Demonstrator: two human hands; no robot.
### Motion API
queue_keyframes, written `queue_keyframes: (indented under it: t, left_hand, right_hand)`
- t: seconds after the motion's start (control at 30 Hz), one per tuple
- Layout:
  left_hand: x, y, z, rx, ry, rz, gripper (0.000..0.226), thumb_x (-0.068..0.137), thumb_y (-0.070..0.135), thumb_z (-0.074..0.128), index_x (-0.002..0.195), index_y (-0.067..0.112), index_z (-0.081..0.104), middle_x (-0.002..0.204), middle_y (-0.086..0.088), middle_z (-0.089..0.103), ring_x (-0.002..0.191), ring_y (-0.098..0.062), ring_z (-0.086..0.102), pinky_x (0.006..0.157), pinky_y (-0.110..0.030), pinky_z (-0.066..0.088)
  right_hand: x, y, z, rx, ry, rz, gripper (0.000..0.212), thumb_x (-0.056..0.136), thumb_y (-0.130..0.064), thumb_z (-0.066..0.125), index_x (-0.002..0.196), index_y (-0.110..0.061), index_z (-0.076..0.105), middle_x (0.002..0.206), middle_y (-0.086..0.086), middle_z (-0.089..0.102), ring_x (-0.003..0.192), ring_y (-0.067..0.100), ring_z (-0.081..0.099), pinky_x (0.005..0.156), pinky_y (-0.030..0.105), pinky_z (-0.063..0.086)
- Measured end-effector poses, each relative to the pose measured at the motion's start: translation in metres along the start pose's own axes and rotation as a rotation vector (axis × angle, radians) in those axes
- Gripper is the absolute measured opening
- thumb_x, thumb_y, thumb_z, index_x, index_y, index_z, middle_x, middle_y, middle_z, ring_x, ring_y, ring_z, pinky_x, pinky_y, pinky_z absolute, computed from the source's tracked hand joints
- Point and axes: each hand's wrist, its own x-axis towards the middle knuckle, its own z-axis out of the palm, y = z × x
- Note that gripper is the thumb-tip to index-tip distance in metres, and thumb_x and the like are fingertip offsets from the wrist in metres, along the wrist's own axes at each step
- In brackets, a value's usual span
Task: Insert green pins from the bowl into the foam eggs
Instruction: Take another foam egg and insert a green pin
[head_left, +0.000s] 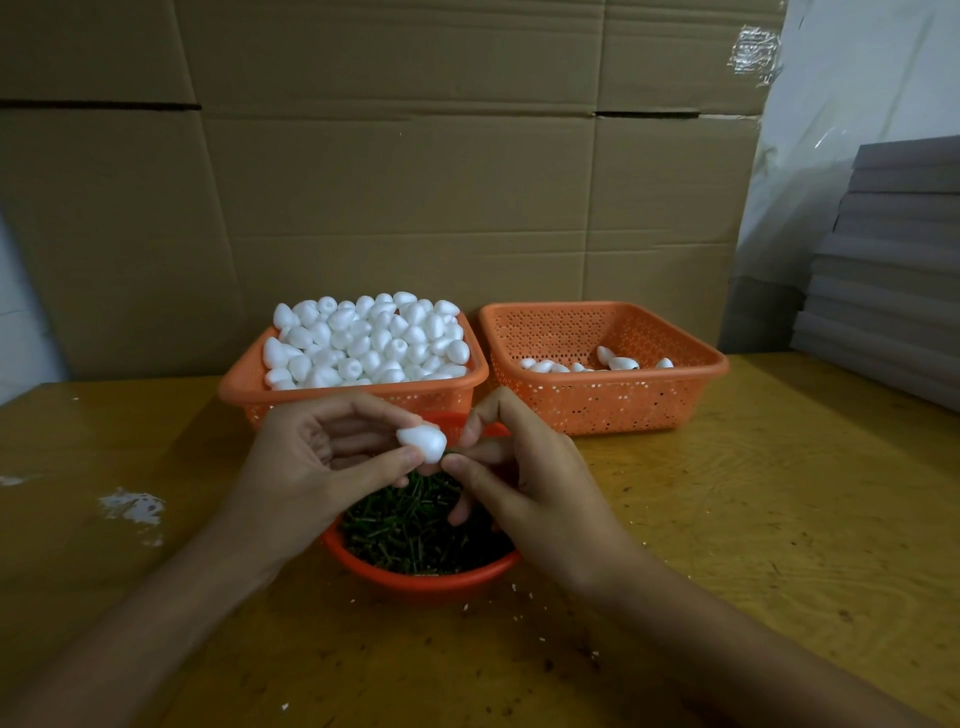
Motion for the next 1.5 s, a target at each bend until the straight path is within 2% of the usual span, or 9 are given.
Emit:
queue_keyframes:
  t: [0.33,0.6,0.8,0.97,1.1,1.2,1.33,1.43,1.5]
  left_hand:
    - [0.0009,-0.0033,-0.0004,0.002,0.012,0.009,0.026,0.079,0.016,0.08,0.103,0.027,0.083,0.107,-0.004,0.081,0.094,-0.024,0.079,0.07,-0.027,0.064]
    - [0.0026,-0.0037,-0.0043,0.024,-0.048,0.015,0.03,0.083,0.012,0.076,0.105,0.03,0.083,0.109,-0.003,0.081,0.095,-0.023,0.079,0.074,-0.026,0.063]
    - [0.0031,-0.0051,-0.0046,0.023,-0.042,0.008,0.029,0.082,0.014,0.077,0.105,0.029,0.083,0.108,-0.004,0.081,0.098,-0.024,0.079,0.079,-0.026,0.063]
    - [0.0022,-0.005,-0.0033,0.033,-0.041,0.018,0.028,0.081,0.014,0.078,0.105,0.029,0.083,0.109,-0.003,0.081,0.1,-0.022,0.079,0.08,-0.026,0.063]
    - [0.0008,-0.0037,-0.0007,0.022,-0.024,0.026,0.032,0.083,0.022,0.088,0.112,0.034,0.079,0.11,-0.003,0.081,0.101,-0.023,0.079,0.077,-0.027,0.064]
    - [0.0001,-0.0034,0.0013,-0.004,-0.015,0.009,0.045,0.075,0.032,0.088,0.117,0.035,0.075,0.111,-0.004,0.081,0.103,-0.023,0.078,0.074,-0.028,0.064]
    - [-0.0007,-0.0039,0.003,0.042,-0.015,0.02,0.041,0.073,0.036,0.088,0.112,0.034,0.074,0.111,-0.003,0.08,0.102,-0.022,0.078,0.069,-0.027,0.063]
    - [-0.0016,-0.0062,0.0017,0.069,-0.019,0.034,0.035,0.074,0.038,0.087,0.107,0.034,0.076,0.111,-0.002,0.08,0.102,-0.022,0.078,0.068,-0.026,0.063]
    - [-0.0011,-0.008,0.0016,0.072,-0.017,0.033,0.041,0.073,0.037,0.087,0.113,0.037,0.075,0.115,-0.001,0.079,0.104,-0.021,0.077,0.07,-0.028,0.064]
  right_hand:
    - [0.001,-0.0001,0.0005,-0.001,-0.025,-0.003,0.023,0.102,-0.018,0.065,0.101,-0.023,0.043,0.096,-0.015,0.08,0.067,0.013,0.076,0.065,0.03,0.05]
    - [0.0,0.001,0.0008,-0.014,-0.028,0.003,0.024,0.102,-0.017,0.065,0.102,-0.024,0.041,0.096,-0.015,0.079,0.067,0.013,0.075,0.069,0.044,0.058]
    - [-0.0011,0.0024,0.0013,-0.02,-0.018,-0.001,0.023,0.103,-0.02,0.064,0.105,-0.024,0.041,0.097,-0.016,0.079,0.067,0.013,0.075,0.066,0.037,0.056]
    - [-0.0013,0.0017,0.001,-0.039,-0.02,0.009,0.023,0.103,-0.019,0.064,0.104,-0.025,0.042,0.097,-0.016,0.079,0.068,0.013,0.075,0.068,0.041,0.057]
    - [-0.0005,-0.002,-0.0005,-0.088,-0.059,0.018,0.022,0.103,-0.021,0.064,0.108,-0.024,0.043,0.099,-0.021,0.078,0.073,0.009,0.075,0.074,0.042,0.058]
    - [-0.0004,-0.0049,-0.001,-0.143,-0.096,0.01,0.023,0.104,-0.022,0.063,0.113,-0.025,0.042,0.1,-0.024,0.077,0.078,0.004,0.074,0.078,0.041,0.057]
    - [-0.0004,-0.0059,-0.0015,-0.184,-0.097,0.007,0.023,0.104,-0.025,0.063,0.115,-0.024,0.042,0.089,-0.032,0.072,0.083,-0.003,0.072,0.077,0.036,0.055]
    - [-0.0007,-0.0061,-0.0011,-0.162,-0.076,-0.01,0.023,0.104,-0.025,0.062,0.116,-0.021,0.043,0.091,-0.026,0.075,0.084,-0.001,0.073,0.077,0.039,0.056]
    - [-0.0017,-0.0066,-0.0018,-0.111,-0.057,-0.017,0.023,0.104,-0.025,0.062,0.116,-0.021,0.043,0.097,-0.018,0.078,0.085,0.005,0.074,0.078,0.042,0.057]
